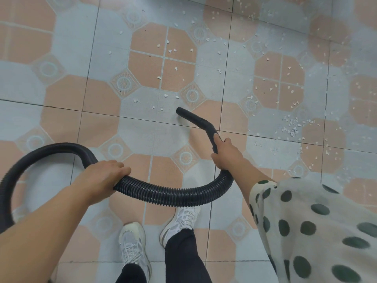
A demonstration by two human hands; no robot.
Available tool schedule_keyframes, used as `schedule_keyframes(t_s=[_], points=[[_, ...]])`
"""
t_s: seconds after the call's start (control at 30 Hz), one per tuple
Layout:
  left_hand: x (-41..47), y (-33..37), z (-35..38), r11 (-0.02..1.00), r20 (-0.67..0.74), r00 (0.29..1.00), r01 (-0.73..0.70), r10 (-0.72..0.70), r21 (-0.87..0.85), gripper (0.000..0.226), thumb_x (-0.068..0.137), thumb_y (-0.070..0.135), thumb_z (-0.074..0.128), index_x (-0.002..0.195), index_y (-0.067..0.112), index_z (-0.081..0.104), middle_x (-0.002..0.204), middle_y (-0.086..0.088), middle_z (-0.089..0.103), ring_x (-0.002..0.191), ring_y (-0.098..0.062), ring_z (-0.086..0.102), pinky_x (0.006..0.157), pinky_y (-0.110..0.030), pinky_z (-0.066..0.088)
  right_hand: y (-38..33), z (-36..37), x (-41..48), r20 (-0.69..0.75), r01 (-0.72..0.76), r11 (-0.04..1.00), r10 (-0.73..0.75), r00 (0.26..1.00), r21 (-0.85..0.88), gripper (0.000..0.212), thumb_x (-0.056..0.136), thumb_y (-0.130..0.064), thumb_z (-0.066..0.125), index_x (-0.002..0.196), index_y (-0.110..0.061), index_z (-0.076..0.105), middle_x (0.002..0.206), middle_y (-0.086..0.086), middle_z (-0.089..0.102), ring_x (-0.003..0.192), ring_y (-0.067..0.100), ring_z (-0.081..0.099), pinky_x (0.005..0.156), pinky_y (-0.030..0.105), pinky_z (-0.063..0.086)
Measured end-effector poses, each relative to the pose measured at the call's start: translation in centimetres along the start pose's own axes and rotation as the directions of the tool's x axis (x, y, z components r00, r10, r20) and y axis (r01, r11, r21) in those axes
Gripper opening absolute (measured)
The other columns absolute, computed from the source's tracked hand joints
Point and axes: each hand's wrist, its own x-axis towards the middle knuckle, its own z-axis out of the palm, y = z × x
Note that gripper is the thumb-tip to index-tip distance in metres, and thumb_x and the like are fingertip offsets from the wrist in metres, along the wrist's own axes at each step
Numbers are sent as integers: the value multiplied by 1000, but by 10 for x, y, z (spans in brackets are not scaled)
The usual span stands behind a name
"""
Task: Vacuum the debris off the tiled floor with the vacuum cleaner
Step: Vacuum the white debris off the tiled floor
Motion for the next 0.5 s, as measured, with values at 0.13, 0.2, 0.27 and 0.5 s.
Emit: schedule_keyframes(t_s=[0.13,0.2,0.27,0.5], points=[[0,-10,-1,999,-45,999,28,-29,-20,13,80,14,62,88,21,55,78,7,52,79,-18,53,53,-29,28,-13,-14,14,-68,-34,999,34,997,-8,69,98,-22,49,155,-22,9,137,19,33,112,41,53,83,41,44],[2,-16,-1,999,-71,996,42,-44,-28,15,78,12,62,87,20,55,78,6,53,79,-19,53,51,-29,26,-20,-22,22,-97,-51,999,49,994,-13,70,97,-20,49,154,-21,8,136,19,33,112,41,53,80,41,43],[1,-23,0,998,-101,993,52,-55,-30,16,76,10,64,85,20,54,76,6,51,78,-20,53,49,-28,23,-29,-27,29,-104,-52,998,49,993,-28,72,97,-19,49,155,-21,7,136,18,33,114,42,52,79,40,41],[-18,-38,12,996,-83,994,63,-68,-57,16,77,11,62,82,22,51,73,7,48,72,-19,52,50,-31,36,-54,-16,19,-42,17,995,-21,999,-96,72,98,-21,50,155,-22,5,138,18,31,115,41,52,84,42,44]])
